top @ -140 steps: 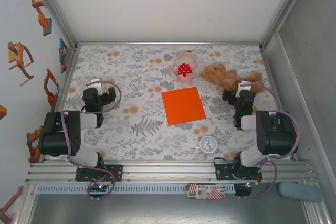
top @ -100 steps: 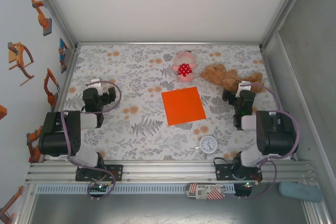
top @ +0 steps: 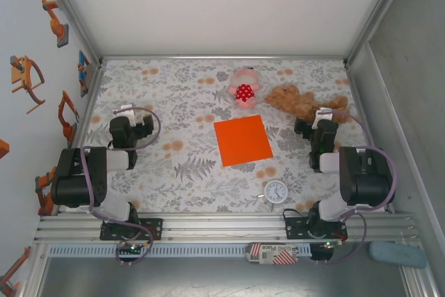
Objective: Fold a paper plane with a square sheet of paper (pick it up from the middle)
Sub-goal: Move the square sheet of paper to the center of the table.
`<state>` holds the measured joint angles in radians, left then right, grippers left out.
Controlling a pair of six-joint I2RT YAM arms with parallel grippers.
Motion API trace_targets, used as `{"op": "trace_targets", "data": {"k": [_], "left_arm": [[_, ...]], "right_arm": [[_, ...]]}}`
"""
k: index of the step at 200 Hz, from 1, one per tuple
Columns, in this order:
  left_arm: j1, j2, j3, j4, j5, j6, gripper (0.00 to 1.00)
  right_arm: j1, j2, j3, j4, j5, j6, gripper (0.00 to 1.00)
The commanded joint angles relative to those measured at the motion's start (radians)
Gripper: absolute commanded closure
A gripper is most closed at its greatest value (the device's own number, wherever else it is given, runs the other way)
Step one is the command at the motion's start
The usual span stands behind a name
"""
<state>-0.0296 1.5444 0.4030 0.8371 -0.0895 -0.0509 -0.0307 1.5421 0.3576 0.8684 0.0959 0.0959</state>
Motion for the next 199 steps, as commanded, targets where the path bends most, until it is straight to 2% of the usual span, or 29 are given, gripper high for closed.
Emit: {"op": "trace_targets", "data": {"k": [1, 29, 52, 73, 96, 116, 138, 170, 199], "left_arm": [[0.002, -0.001, 0.008, -0.005, 0.002, 0.012, 0.04], [0.001, -0.007, 0.008, 0.000, -0.009, 0.010, 0.04], [-0.016, -0.082, 0.051, -0.136, -0.087, 0.003, 0.04], [-0.050, -0.176, 0.138, -0.365, -0.238, -0.030, 0.04], [-0.069, -0.243, 0.259, -0.601, -0.253, -0.148, 0.04], [-0.077, -0.275, 0.373, -0.795, -0.170, -0.306, 0.04], [-0.082, -0.264, 0.495, -0.961, -0.045, -0.462, 0.04], [-0.086, -0.242, 0.513, -0.957, 0.200, -0.599, 0.04], [-0.103, -0.227, 0.472, -0.893, 0.320, -0.678, 0.04]], "right_arm": [[-0.006, 0.000, 0.027, 0.007, -0.001, -0.006, 0.01], [-0.006, -0.008, 0.023, 0.012, -0.002, -0.009, 0.01], [-0.006, -0.116, 0.010, -0.046, 0.003, -0.010, 0.00], [-0.005, -0.268, 0.074, -0.277, -0.006, -0.003, 0.00], [-0.004, -0.367, 0.256, -0.608, 0.010, 0.140, 0.00], [-0.001, -0.339, 0.426, -0.849, -0.050, 0.274, 0.00], [0.018, -0.278, 0.530, -0.963, -0.163, 0.388, 0.00], [0.138, -0.211, 0.575, -1.032, -0.287, 0.467, 0.03], [0.325, -0.155, 0.569, -1.040, -0.234, 0.518, 0.05]]}}
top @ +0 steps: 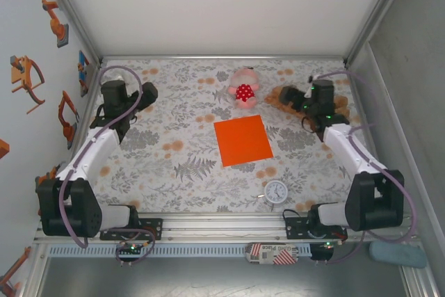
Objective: Fold a paper plane with a square sheet of paper (pick it up from the middle)
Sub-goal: Move the square sheet of paper to the center of the table.
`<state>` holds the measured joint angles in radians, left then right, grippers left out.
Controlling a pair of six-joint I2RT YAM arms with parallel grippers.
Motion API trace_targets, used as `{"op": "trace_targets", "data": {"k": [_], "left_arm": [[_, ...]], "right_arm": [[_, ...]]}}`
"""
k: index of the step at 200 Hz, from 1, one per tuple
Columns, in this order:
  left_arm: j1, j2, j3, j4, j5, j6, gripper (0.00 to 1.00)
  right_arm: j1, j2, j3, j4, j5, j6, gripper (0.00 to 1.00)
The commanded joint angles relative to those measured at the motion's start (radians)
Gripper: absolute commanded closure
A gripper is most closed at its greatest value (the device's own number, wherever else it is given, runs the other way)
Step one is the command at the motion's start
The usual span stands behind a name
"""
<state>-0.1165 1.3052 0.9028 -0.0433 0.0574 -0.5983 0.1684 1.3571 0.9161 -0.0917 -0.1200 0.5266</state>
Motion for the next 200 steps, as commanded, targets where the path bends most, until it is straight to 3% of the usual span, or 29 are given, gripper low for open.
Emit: {"op": "trace_targets", "data": {"k": [1, 41, 102, 168, 200], "left_arm": [[-0.016, 0.012, -0.028, -0.010, 0.176, -0.132, 0.04], [-0.043, 0.036, -0.072, 0.040, 0.226, -0.175, 0.04], [-0.081, 0.090, -0.090, 0.046, 0.260, -0.196, 0.04], [-0.112, 0.160, -0.088, 0.069, 0.296, -0.213, 0.04], [-0.123, 0.179, -0.090, 0.049, 0.299, -0.215, 0.04]], "right_arm": [[0.132, 0.033, 0.010, -0.079, -0.017, 0.089, 0.05], [0.282, 0.238, 0.076, -0.085, 0.027, 0.146, 0.11], [0.301, 0.440, 0.198, -0.145, 0.029, 0.187, 0.11], [0.312, 0.496, 0.209, -0.205, 0.044, 0.285, 0.12], [0.361, 0.491, 0.181, -0.239, 0.087, 0.406, 0.12]]}}
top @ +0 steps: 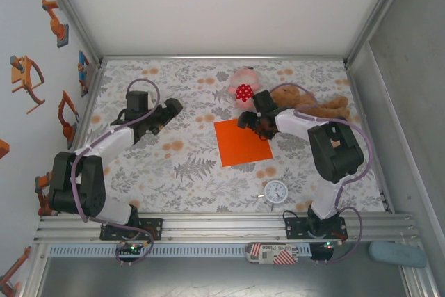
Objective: Fold a paper plane with a square sheet of paper (pick it up from the middle)
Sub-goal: Move the square sheet of paper to the center of the table.
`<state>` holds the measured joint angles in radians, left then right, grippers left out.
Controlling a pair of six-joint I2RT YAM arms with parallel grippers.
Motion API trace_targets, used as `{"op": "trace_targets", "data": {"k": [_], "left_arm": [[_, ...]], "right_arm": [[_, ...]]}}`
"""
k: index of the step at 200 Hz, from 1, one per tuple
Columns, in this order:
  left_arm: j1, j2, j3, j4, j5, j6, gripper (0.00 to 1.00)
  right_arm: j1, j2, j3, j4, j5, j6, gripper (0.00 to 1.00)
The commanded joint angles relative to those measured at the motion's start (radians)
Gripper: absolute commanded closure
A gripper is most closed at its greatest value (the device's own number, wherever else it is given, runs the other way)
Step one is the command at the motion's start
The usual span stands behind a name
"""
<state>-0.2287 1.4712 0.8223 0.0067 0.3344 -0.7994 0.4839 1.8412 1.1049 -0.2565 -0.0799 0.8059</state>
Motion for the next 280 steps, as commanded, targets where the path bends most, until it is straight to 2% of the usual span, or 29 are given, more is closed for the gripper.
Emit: {"op": "trace_targets", "data": {"k": [1, 49, 71, 97, 120, 150, 171, 198, 223, 257, 280], "left_arm": [[-0.012, 0.013, -0.011, -0.001, 0.022, -0.014, 0.04], [-0.025, 0.012, -0.037, -0.051, 0.015, -0.011, 0.04], [-0.029, 0.014, -0.030, -0.098, 0.036, 0.004, 0.04], [-0.035, 0.030, -0.013, -0.132, 0.078, 0.027, 0.03], [-0.046, 0.061, 0.010, -0.127, 0.110, 0.028, 0.00], [-0.081, 0.111, 0.046, -0.121, 0.108, 0.031, 0.04], [-0.117, 0.151, 0.080, -0.119, 0.095, 0.031, 0.09], [-0.170, 0.213, 0.154, -0.156, 0.075, 0.063, 0.10], [-0.198, 0.275, 0.263, -0.277, 0.032, 0.125, 0.10], [-0.223, 0.351, 0.348, -0.306, 0.031, 0.128, 0.07], [-0.229, 0.397, 0.392, -0.313, 0.043, 0.122, 0.07]], "right_arm": [[0.048, 0.007, -0.008, -0.077, 0.050, 0.133, 0.12], [0.180, 0.005, 0.001, -0.148, 0.194, 0.502, 0.12], [0.222, 0.041, 0.054, -0.129, 0.221, 0.571, 0.12], [0.227, 0.118, 0.126, -0.062, 0.186, 0.587, 0.13], [0.219, 0.168, 0.184, -0.006, 0.176, 0.525, 0.14], [0.185, 0.198, 0.236, 0.044, 0.089, 0.394, 0.20], [0.166, 0.145, 0.200, 0.145, -0.003, 0.287, 0.25], [0.139, 0.046, 0.132, 0.149, -0.046, 0.173, 0.30], [0.116, 0.027, 0.077, 0.140, -0.131, 0.116, 0.35], [0.098, 0.065, 0.069, 0.143, -0.204, 0.072, 0.50], [0.086, 0.092, 0.084, 0.122, -0.210, 0.059, 0.52]]}}
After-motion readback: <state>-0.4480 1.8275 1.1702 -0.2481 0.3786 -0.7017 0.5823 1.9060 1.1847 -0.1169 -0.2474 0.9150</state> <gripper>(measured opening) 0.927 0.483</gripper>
